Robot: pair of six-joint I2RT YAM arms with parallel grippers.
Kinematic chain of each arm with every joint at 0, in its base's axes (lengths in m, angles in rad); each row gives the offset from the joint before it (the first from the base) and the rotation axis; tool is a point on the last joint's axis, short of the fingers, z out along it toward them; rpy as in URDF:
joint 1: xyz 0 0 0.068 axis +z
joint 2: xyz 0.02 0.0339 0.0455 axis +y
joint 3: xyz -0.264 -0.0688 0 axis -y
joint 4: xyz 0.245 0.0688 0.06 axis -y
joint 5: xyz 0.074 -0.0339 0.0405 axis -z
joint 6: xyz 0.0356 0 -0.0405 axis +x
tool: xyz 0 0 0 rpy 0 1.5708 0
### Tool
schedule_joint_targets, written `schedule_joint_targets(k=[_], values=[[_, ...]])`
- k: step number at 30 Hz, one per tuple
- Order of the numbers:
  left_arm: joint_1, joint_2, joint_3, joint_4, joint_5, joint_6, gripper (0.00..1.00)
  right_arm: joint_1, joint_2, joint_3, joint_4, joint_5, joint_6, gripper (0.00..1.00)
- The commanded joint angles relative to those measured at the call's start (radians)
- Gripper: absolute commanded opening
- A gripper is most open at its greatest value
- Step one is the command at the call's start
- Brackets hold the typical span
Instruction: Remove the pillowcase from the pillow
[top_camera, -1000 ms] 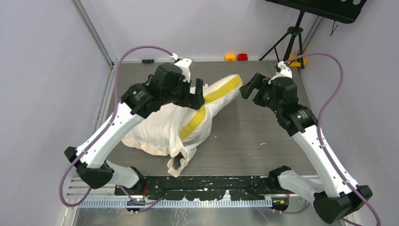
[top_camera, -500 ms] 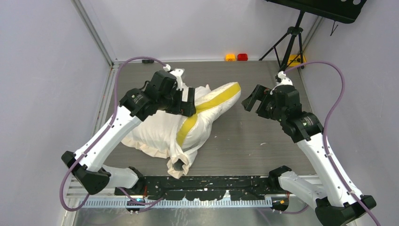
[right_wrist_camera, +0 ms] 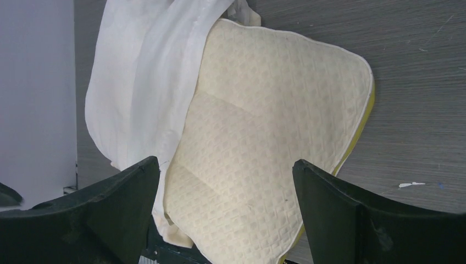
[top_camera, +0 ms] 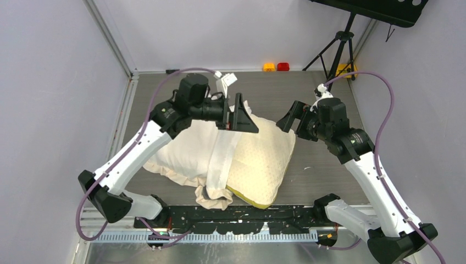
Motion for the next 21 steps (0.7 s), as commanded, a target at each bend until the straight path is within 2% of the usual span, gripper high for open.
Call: schedule_joint_targets(k=[1,5,8,16,21], values=[[0.008,-0.009,0.209,-0.366,-0.425,0.255,1.0,0.003,-0.01,0.046,-0.018,-0.038,-0.004,0.95],[-0.025,0.032,0.208,-0.55,-0.821,0.344,0.98,0.038,0.025,0.005,-0.018,-0.033,0.015,0.95],[-0.08,0.067,0.182,-0.579,-0.969,0.357,0.98,0.111,0.068,-0.032,-0.013,0.045,0.032,0.95],[-0.095,0.139,0.101,-0.503,-1.026,0.387,1.0,0.366,0.261,-0.069,-0.029,0.36,0.026,0.96],[-0.069,0.187,0.049,-0.454,-0.967,0.388,0.97,0.414,0.374,-0.083,-0.007,0.433,0.031,0.96]])
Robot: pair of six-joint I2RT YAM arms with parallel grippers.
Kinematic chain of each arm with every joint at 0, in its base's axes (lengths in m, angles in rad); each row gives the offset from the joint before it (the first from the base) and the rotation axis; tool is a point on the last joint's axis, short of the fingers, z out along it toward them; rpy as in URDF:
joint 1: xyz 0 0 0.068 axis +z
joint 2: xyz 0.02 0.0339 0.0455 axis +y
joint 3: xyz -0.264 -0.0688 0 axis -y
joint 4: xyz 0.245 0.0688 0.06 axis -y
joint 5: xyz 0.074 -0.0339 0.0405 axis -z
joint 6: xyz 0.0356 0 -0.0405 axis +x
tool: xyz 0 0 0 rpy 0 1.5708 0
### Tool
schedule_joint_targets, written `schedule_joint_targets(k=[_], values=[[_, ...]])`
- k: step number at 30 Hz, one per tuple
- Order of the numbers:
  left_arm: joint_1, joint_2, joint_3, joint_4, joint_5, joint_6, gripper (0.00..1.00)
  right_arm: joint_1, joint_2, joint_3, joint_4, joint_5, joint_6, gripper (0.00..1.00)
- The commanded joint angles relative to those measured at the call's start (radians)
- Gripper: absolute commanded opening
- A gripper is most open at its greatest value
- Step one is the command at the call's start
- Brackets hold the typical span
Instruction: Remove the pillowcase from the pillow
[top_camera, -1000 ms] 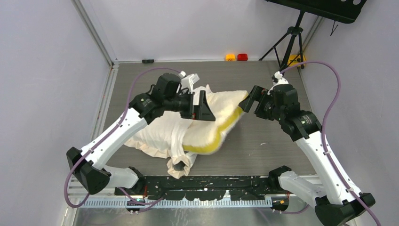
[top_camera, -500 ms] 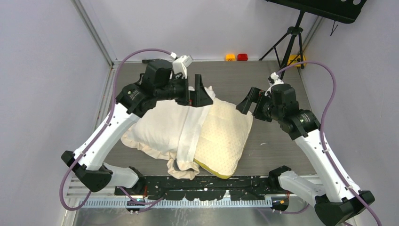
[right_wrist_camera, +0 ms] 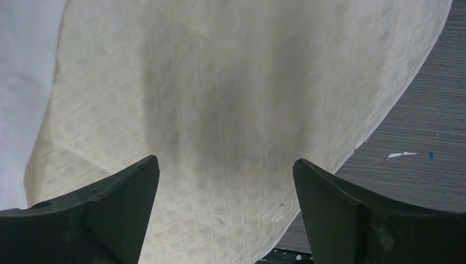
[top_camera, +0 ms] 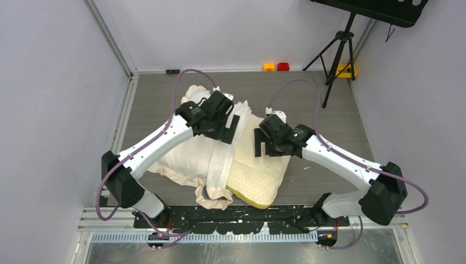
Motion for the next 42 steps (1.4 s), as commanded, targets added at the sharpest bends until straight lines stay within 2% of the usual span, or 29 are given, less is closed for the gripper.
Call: schedule_joint_targets(k=[1,4,8,10,11,13,16,17,18,25,29,34,38,41,42], values=[[0.029,0.024,-0.041,0.066,0.013,0.02,0.94,0.022,0.063,-0.014,0.035,0.138,0.012,0.96],[0.061,0.04,-0.094,0.105,0.038,0.008,0.88,0.023,0.104,-0.054,0.082,0.162,0.014,0.96],[0.132,0.046,-0.185,0.193,0.157,-0.022,0.77,0.022,0.148,-0.113,0.154,0.142,0.029,0.96],[0.166,0.045,-0.23,0.234,0.218,-0.039,0.71,0.021,0.157,-0.145,0.192,0.127,0.044,0.9],[0.178,0.043,-0.249,0.255,0.249,-0.044,0.66,0.022,0.155,-0.159,0.211,0.122,0.053,0.84],[0.203,0.04,-0.282,0.283,0.272,-0.056,0.46,0.015,0.142,-0.181,0.244,0.123,0.07,0.6],[0.247,0.029,-0.321,0.301,0.261,-0.082,0.07,-0.023,0.103,-0.203,0.269,0.135,0.082,0.16],[0.273,0.02,-0.334,0.308,0.26,-0.097,0.01,-0.043,0.084,-0.205,0.269,0.139,0.083,0.05],[0.312,0.008,-0.349,0.32,0.268,-0.11,0.0,-0.073,0.063,-0.209,0.269,0.137,0.081,0.01],[0.631,-0.162,-0.536,0.441,0.422,-0.232,0.0,-0.39,-0.192,-0.219,0.262,0.138,0.057,0.0],[0.766,-0.265,-0.606,0.456,0.408,-0.279,0.0,-0.489,-0.288,-0.2,0.234,0.208,0.051,0.0],[0.777,-0.356,-0.633,0.47,0.39,-0.287,0.0,-0.504,-0.314,-0.175,0.226,0.217,0.03,0.0],[0.777,-0.368,-0.579,0.435,0.481,-0.229,0.0,-0.505,-0.288,-0.15,0.24,0.087,-0.006,0.0],[0.763,-0.383,-0.531,0.386,0.491,-0.19,0.09,-0.505,-0.253,-0.131,0.255,-0.019,-0.02,0.0],[0.753,-0.391,-0.52,0.372,0.494,-0.174,0.18,-0.505,-0.242,-0.128,0.263,-0.067,-0.024,0.01]])
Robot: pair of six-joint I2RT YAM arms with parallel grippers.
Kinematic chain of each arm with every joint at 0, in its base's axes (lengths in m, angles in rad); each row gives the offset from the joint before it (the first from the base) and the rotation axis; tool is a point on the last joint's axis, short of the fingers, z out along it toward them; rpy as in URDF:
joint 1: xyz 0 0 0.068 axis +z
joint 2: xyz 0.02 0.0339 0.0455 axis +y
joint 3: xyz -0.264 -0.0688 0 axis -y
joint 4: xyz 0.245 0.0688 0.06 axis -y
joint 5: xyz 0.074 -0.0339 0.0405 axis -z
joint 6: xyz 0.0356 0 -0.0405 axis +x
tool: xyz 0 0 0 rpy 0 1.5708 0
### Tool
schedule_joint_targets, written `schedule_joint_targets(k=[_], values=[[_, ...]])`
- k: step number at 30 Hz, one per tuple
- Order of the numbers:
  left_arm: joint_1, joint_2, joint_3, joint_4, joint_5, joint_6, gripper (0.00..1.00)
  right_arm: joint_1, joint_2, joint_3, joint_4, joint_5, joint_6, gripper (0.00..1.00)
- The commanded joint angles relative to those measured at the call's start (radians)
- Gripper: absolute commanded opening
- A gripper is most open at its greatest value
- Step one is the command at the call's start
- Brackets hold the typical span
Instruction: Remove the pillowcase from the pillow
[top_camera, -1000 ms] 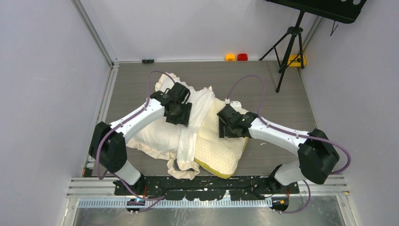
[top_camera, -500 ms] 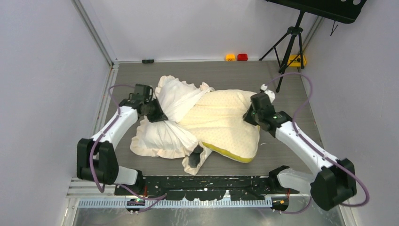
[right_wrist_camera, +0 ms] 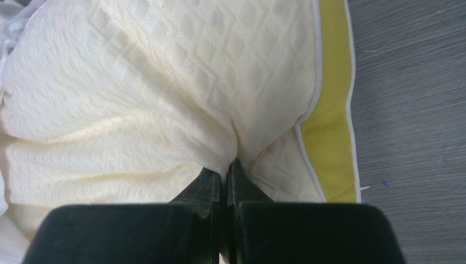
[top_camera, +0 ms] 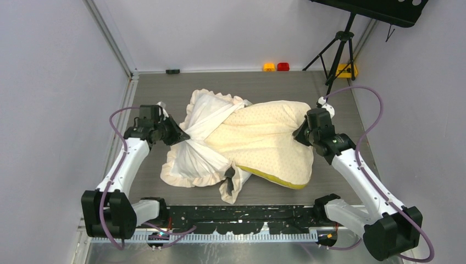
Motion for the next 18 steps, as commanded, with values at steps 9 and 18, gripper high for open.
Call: schedule_joint_targets(k=[9,18], values=[[-0.056,-0.171,0.069,-0.16,-0.069,0.064,0.85,-0.037,0.09,0.149,0.003,-0.218,-0.079,0.86],[-0.066,-0.323,-0.021,-0.273,-0.056,-0.025,0.98,0.055,0.1,0.238,-0.217,0.019,0.013,0.89]])
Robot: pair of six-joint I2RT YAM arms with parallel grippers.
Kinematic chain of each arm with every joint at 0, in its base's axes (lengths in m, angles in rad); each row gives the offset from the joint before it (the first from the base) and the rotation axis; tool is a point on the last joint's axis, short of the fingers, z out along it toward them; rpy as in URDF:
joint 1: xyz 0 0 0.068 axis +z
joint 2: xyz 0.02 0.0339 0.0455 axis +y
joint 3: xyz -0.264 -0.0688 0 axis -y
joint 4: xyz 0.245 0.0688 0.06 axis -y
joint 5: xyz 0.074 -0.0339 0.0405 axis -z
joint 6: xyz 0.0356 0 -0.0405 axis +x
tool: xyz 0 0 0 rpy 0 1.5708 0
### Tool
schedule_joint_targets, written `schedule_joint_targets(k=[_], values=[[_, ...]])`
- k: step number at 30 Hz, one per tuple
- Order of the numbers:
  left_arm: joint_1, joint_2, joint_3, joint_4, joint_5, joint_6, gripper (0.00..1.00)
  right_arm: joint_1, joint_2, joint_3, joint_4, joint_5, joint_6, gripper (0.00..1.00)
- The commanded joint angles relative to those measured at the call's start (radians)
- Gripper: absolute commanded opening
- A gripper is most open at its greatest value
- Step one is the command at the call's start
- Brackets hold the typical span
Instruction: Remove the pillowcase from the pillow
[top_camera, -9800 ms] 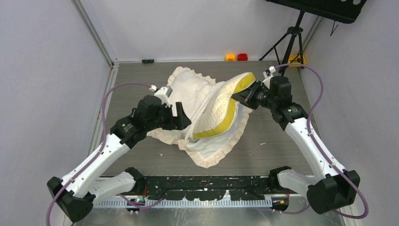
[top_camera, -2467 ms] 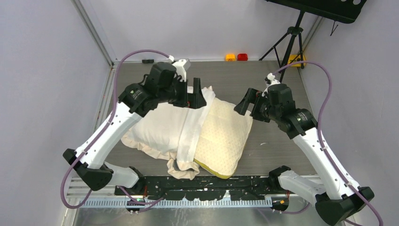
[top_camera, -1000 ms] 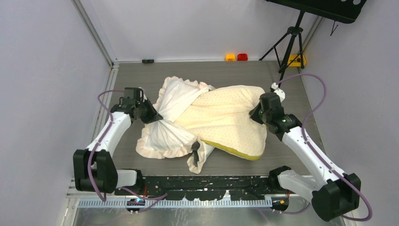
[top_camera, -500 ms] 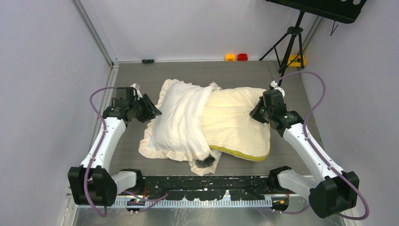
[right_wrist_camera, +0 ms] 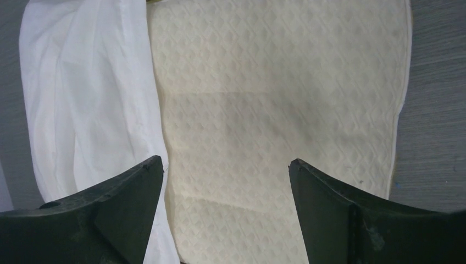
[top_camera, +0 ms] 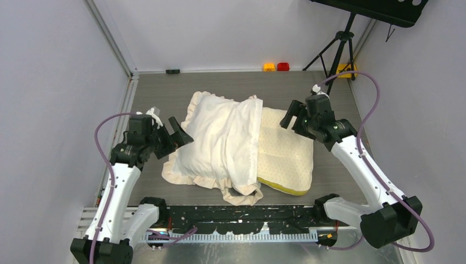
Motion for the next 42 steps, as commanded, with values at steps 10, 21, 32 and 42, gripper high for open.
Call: schedule_joint_targets(k=[10,21,32,42], values=[[-0.003,-0.064,-0.197,-0.05,-0.008,-0.158,1.0,0.114,-0.084,-0.139,-0.211,0.214,0.168,0.92],[0.006,-0.084,-0.358,0.195,0.03,-0.354,0.95,0.113,-0.093,-0.341,-0.085,0.197,0.291,0.92],[0.15,-0.074,-0.339,0.175,0.005,-0.311,0.79,0.114,-0.057,-0.424,0.103,0.155,0.314,0.7],[0.218,-0.024,-0.3,0.138,-0.027,-0.268,0.74,0.111,-0.078,-0.388,0.105,0.244,0.301,0.23]])
